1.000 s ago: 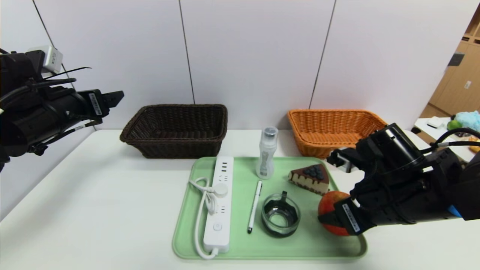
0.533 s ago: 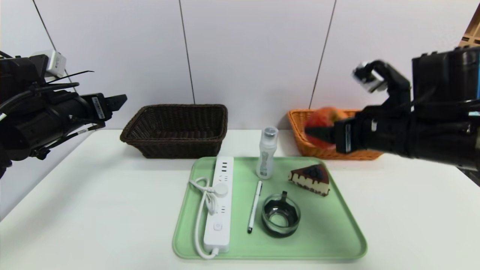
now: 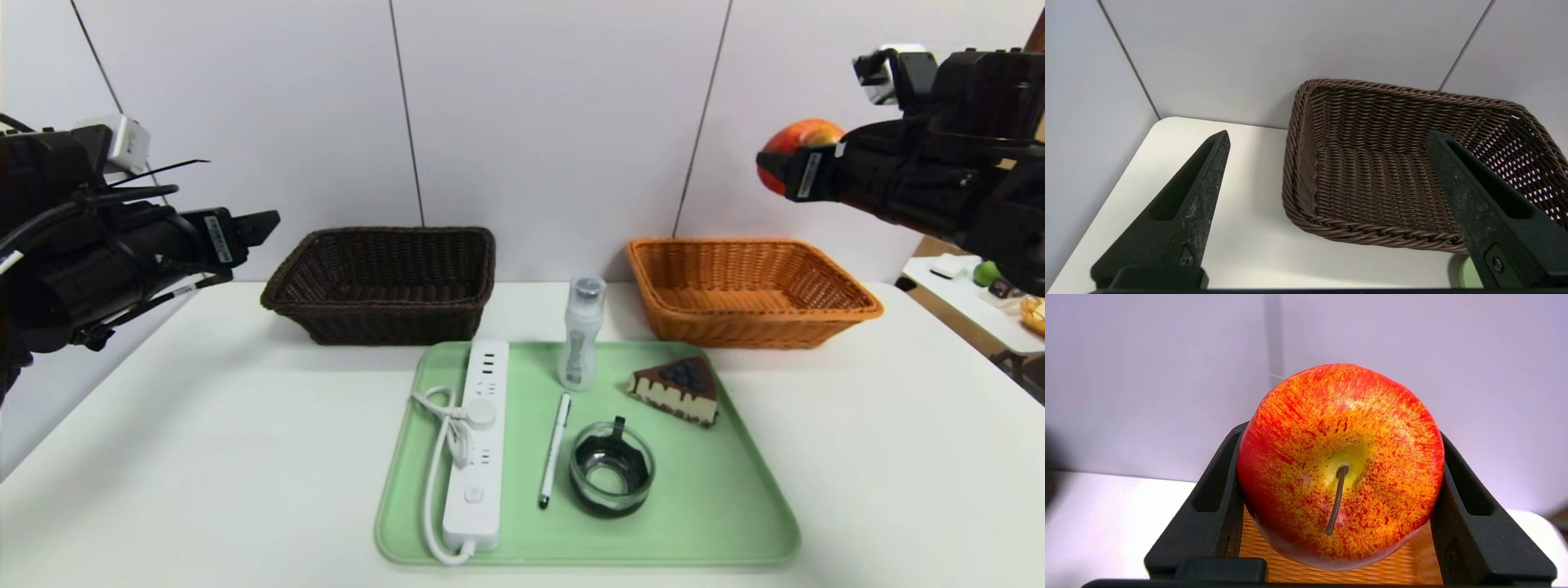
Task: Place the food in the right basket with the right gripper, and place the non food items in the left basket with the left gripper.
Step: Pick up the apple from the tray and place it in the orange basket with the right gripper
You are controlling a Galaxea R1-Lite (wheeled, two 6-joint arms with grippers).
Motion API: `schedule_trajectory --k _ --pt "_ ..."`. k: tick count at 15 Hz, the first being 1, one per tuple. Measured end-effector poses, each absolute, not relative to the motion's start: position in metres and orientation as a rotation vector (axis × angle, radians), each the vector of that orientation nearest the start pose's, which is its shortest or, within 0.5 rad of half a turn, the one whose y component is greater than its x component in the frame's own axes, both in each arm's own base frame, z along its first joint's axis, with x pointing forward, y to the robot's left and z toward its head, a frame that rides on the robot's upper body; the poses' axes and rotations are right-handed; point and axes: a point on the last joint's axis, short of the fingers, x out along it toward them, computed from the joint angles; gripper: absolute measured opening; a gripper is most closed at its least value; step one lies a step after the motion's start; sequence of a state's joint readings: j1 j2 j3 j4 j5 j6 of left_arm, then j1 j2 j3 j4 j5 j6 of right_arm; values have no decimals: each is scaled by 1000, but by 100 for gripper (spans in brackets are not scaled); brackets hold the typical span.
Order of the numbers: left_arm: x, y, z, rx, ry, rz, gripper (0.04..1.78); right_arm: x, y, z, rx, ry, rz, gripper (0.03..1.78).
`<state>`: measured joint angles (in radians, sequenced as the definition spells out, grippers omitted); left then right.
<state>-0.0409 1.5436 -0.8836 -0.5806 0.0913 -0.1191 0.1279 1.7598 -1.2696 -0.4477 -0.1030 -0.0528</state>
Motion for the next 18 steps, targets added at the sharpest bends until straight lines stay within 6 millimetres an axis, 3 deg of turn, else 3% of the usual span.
schedule_trajectory --k 3,9,12,18 --pt "281 -10 241 -113 88 56 169 370 15 240 -65 179 -45 121" --pt "282 -9 235 -112 107 59 169 413 -12 186 -60 316 -106 121" --pt "283 -9 235 -112 109 59 169 419 -15 168 -58 366 -113 121" --pt "284 -9 233 -112 116 60 169 422 -14 156 -62 406 -106 120"
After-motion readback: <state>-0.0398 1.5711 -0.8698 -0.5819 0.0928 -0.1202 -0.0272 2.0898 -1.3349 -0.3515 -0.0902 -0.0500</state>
